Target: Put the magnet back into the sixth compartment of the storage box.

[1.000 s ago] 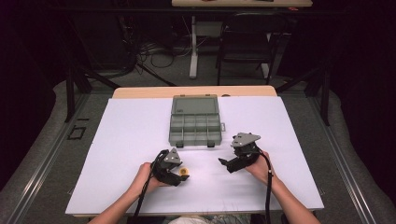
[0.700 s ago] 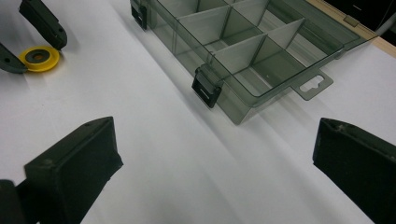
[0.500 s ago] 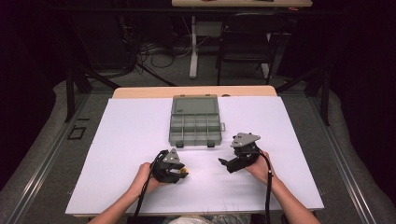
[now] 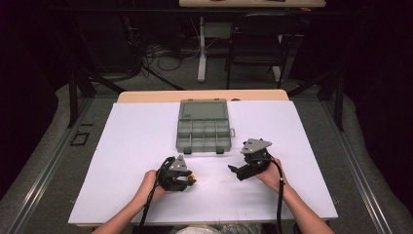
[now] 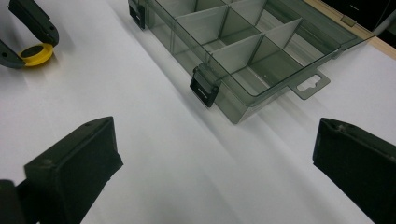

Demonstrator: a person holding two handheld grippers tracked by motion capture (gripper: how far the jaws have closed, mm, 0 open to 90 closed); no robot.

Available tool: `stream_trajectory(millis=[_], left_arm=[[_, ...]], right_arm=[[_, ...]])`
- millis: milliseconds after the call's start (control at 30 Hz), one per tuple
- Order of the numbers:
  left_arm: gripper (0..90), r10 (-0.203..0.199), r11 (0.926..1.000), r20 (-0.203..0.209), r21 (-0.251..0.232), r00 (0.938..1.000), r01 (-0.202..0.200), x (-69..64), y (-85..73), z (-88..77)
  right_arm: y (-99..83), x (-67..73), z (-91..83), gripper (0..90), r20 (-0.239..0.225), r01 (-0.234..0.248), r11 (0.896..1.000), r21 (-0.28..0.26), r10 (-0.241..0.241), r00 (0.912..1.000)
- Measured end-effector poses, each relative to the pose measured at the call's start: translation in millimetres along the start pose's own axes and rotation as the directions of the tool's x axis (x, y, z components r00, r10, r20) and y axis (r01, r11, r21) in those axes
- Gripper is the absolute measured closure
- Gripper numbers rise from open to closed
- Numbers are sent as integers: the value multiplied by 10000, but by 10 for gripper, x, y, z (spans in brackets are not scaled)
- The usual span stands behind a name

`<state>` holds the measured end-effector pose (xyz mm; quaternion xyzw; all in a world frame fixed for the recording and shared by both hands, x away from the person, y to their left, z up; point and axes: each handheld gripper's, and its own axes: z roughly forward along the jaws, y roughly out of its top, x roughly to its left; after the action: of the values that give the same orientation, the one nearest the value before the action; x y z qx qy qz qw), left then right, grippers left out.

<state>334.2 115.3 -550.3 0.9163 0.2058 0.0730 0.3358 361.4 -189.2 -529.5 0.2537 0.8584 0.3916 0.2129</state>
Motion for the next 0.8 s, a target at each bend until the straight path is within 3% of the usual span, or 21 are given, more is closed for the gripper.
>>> stream_trajectory(millis=[800], left_arm=[[630, 10, 9996, -551, -289, 9985, -25, 49, 33, -95]], right_arm=[[5, 9, 6, 0, -4, -10, 10000, -57, 10, 10000]])
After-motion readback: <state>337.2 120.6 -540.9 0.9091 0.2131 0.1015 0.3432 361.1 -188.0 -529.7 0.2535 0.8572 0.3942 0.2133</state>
